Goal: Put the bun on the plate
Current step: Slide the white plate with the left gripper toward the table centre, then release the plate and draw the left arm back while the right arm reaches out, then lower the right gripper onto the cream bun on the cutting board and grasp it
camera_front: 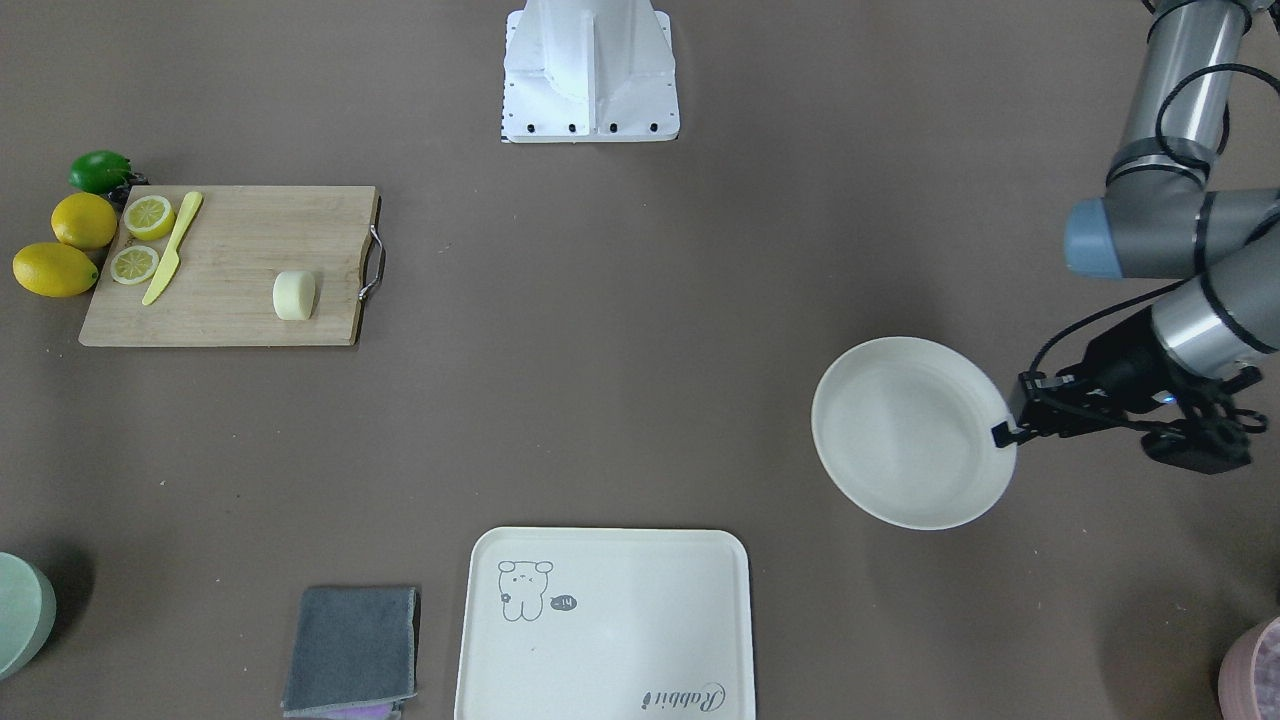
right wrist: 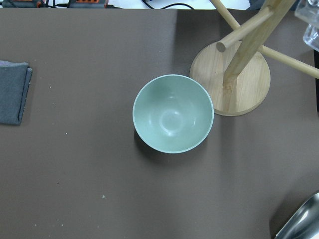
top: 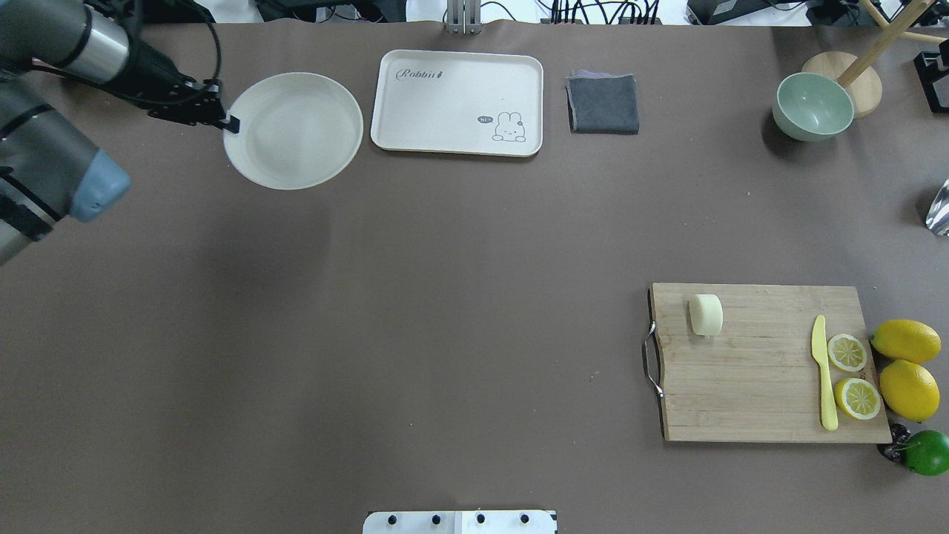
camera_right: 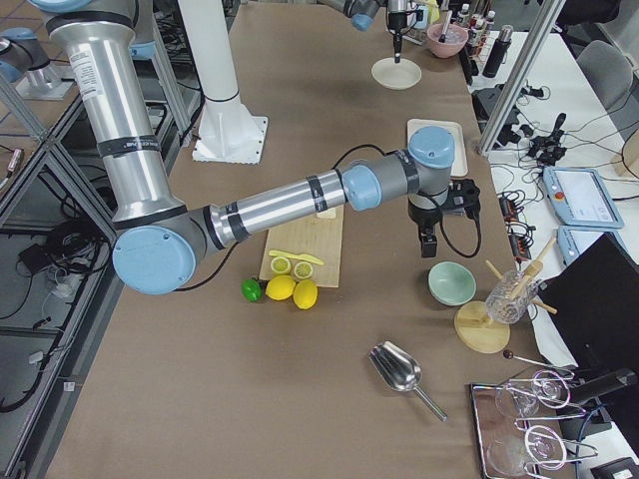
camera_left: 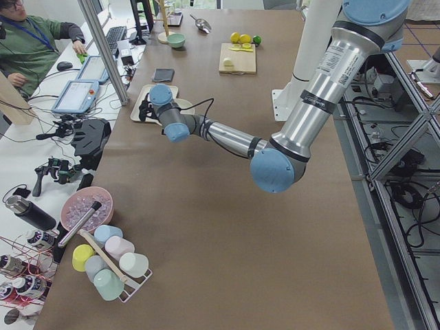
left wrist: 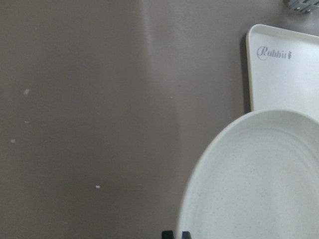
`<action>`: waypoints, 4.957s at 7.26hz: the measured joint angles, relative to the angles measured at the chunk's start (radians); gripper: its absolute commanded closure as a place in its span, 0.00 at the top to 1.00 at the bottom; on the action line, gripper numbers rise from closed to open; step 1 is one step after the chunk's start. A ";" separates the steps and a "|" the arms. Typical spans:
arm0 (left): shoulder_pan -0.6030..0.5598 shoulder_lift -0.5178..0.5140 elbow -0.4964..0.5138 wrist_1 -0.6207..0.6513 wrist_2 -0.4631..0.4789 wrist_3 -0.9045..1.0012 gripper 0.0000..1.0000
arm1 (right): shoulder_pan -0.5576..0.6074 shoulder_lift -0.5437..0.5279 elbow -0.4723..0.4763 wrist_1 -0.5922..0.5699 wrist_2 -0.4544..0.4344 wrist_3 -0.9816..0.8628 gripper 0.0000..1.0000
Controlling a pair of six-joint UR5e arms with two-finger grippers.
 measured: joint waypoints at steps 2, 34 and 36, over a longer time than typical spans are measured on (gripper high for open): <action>0.161 -0.071 -0.036 -0.001 0.173 -0.104 0.00 | -0.001 0.002 -0.007 -0.001 0.000 0.000 1.00; -0.021 0.249 -0.261 0.002 0.200 0.181 0.98 | -0.754 -0.101 0.165 0.113 -0.309 0.571 0.91; -0.023 0.260 -0.272 0.002 0.201 0.179 0.98 | -0.761 -0.096 0.171 0.114 -0.311 0.566 0.73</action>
